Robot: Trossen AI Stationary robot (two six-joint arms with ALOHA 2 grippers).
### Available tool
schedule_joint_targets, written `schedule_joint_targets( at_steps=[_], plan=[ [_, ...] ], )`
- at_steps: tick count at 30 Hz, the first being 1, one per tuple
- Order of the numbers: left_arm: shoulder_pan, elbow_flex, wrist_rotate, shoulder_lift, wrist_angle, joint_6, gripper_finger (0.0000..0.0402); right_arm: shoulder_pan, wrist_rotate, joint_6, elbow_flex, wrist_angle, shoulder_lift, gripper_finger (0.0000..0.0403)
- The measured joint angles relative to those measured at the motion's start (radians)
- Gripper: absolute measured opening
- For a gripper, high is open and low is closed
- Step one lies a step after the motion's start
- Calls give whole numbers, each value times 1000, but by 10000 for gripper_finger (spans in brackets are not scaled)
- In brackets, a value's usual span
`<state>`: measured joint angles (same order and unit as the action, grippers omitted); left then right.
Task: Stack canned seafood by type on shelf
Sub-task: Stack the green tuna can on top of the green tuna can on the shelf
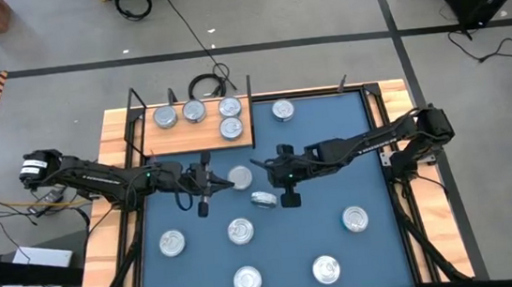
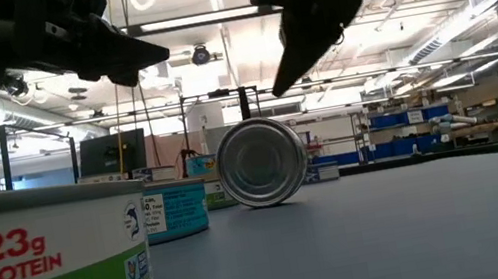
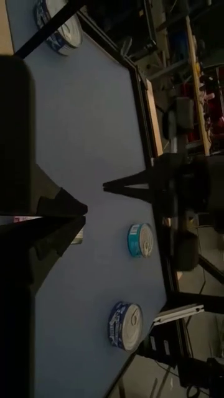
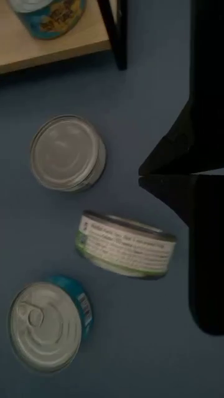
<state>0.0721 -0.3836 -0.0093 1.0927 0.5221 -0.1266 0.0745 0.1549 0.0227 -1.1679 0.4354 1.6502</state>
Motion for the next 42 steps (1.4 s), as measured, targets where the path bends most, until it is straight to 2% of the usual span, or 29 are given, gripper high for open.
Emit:
schedule_joint_targets(
  at_steps=[6, 11, 15, 20, 27, 33, 42],
  plan=[
    [0, 0, 1, 0, -20, 0, 5, -6, 11, 3, 133, -111, -114, 2],
    [0, 0, 1, 0, -18, 0, 5, 8, 96, 31, 263, -215, -262, 1],
    [0, 0, 2, 0, -20, -8, 7, 30, 176, 95, 352, -231, -371, 1],
    [0, 0, -21, 0, -21, -78, 33, 63, 230, 143, 455, -232, -450, 1],
    [1, -13, -22, 11, -58, -60, 100, 91, 274, 219, 559, -302, -476, 0],
    [1, -138, -22, 112, -211, -4, 149, 110, 274, 232, 601, -385, -474, 0],
    [1, -317, 79, 299, -325, -58, 163, 148, 274, 256, 601, -398, -473, 0]
  ],
)
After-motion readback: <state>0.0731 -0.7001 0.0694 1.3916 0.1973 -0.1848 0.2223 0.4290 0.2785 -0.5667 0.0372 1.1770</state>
